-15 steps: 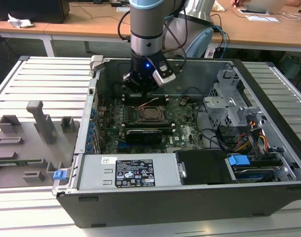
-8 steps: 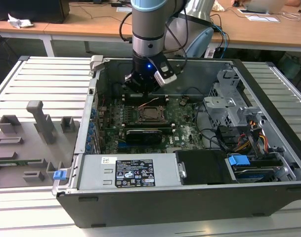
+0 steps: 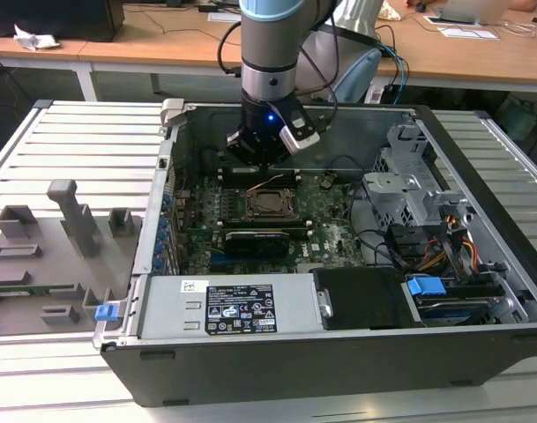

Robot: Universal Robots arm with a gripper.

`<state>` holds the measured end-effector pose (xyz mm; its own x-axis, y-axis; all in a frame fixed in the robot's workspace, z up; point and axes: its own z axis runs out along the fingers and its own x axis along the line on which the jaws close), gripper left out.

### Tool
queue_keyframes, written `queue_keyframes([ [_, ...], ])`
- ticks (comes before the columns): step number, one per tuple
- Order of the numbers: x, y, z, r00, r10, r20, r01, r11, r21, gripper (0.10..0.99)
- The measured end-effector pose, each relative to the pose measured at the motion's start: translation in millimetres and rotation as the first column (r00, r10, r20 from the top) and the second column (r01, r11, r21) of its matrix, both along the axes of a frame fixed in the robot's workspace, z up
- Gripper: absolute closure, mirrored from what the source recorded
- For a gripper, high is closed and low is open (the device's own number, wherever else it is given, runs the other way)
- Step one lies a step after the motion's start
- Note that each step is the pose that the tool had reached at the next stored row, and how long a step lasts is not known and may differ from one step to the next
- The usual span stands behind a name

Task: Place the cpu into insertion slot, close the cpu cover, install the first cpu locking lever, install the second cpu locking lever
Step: 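Install the first cpu locking lever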

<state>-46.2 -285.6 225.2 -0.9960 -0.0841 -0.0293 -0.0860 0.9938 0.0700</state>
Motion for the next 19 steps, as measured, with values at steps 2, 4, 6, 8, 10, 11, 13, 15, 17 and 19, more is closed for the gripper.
queue_keyframes([
  [2,1.8,0.1,-0.1,1.0000,0.000,0.0000,0.000,1.0000,0.000,0.980],
  [4,5.1,0.1,-0.2,1.0000,-0.002,0.0001,0.002,1.0000,0.000,0.980],
  [6,7.6,0.3,-0.5,1.0000,-0.003,0.0001,0.003,1.0000,0.000,0.980],
  [8,9.2,0.4,-0.8,1.0000,-0.003,0.0001,0.003,1.0000,0.000,0.980],
  [10,12.1,0.6,-1.2,1.0000,-0.003,0.0001,0.003,1.0000,0.000,0.980],
  [11,13.2,0.7,-1.4,1.0000,-0.003,0.0001,0.003,1.0000,0.000,0.980],
  [13,15.2,0.9,-2.1,1.0000,-0.003,0.0000,0.003,1.0000,0.000,0.980],
  [15,17.0,0.9,-2.8,1.0000,-0.003,0.0001,0.003,1.0000,0.000,0.980],
  [17,19.2,1.0,-3.9,1.0000,-0.003,0.0000,0.003,1.0000,0.000,0.980],
  [19,20.2,1.1,-5.0,1.0000,-0.003,0.0001,0.003,1.0000,0.000,0.980],
])
